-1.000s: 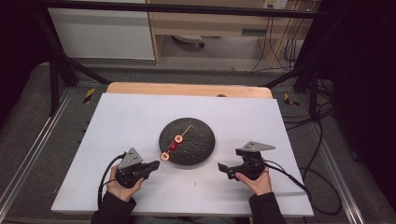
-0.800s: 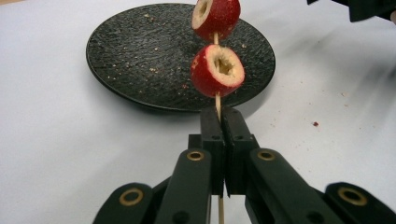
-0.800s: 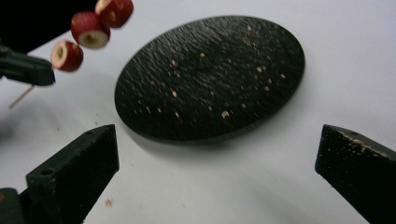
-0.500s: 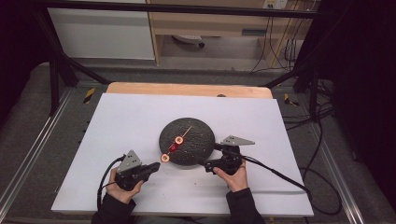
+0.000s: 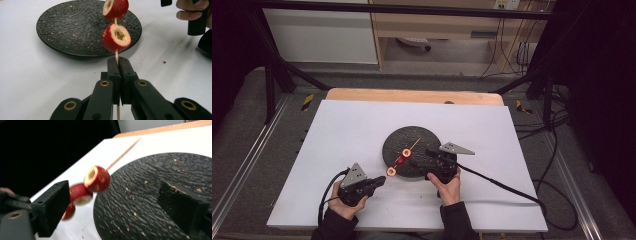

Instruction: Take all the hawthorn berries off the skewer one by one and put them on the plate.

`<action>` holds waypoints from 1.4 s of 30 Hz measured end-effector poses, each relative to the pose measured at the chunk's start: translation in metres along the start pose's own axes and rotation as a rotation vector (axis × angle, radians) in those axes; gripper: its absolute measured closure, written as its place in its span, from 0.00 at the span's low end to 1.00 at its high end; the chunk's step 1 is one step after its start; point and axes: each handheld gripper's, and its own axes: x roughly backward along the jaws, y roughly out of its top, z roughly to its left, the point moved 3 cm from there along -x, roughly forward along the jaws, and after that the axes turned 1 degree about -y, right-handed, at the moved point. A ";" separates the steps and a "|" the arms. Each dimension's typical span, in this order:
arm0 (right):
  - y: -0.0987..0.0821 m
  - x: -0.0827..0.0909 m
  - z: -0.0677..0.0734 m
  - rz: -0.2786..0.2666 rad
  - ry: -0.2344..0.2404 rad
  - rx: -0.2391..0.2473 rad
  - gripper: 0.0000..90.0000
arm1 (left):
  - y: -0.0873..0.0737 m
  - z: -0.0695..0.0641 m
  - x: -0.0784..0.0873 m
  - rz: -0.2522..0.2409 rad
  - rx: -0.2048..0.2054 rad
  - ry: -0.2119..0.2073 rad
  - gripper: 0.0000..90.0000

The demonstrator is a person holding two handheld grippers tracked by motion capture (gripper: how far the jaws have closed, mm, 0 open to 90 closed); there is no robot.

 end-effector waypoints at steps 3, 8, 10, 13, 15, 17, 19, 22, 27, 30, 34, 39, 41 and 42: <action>0.003 -0.003 0.002 -0.012 0.003 -0.017 0.24 | 0.000 -0.002 0.000 -0.002 -0.003 -0.002 0.98; 0.003 -0.008 0.001 -0.012 0.032 -0.050 0.39 | 0.001 -0.004 0.000 -0.009 -0.011 -0.006 0.98; 0.003 -0.009 0.000 -0.002 0.040 -0.060 0.44 | 0.001 -0.005 -0.001 -0.008 -0.015 -0.006 0.98; 0.003 -0.010 0.000 0.004 0.064 -0.076 0.53 | 0.001 -0.006 -0.001 -0.010 -0.017 -0.007 0.98; 0.003 -0.010 0.000 0.010 0.078 -0.089 0.59 | 0.001 -0.007 -0.002 -0.013 -0.020 -0.008 0.98; 0.003 -0.011 0.000 0.017 0.089 -0.102 0.62 | 0.001 -0.007 -0.002 -0.012 -0.022 -0.009 0.98; 0.003 -0.011 0.000 0.022 0.106 -0.117 0.67 | 0.001 -0.007 -0.002 -0.014 -0.021 -0.010 0.98; 0.003 -0.011 0.000 0.028 0.115 -0.130 0.69 | 0.001 -0.007 -0.003 -0.013 -0.023 -0.009 0.98; 0.007 -0.009 0.000 0.022 0.104 -0.144 0.70 | 0.001 -0.008 -0.001 -0.022 -0.029 -0.006 0.98; 0.013 -0.007 -0.001 0.000 0.085 -0.146 0.70 | 0.002 -0.008 0.000 -0.028 -0.033 -0.006 0.98; 0.023 -0.003 -0.005 -0.016 0.067 -0.143 0.70 | 0.002 -0.008 0.002 -0.037 -0.033 -0.006 0.98; 0.036 0.001 -0.010 -0.025 0.057 -0.144 0.70 | 0.002 -0.008 0.003 -0.041 -0.034 -0.004 0.98; 0.042 0.003 -0.013 -0.031 0.054 -0.147 0.70 | 0.003 -0.008 0.004 -0.048 -0.034 -0.002 0.98; 0.045 0.004 -0.015 -0.030 0.049 -0.147 0.70 | 0.003 -0.008 0.004 -0.048 -0.035 -0.002 0.98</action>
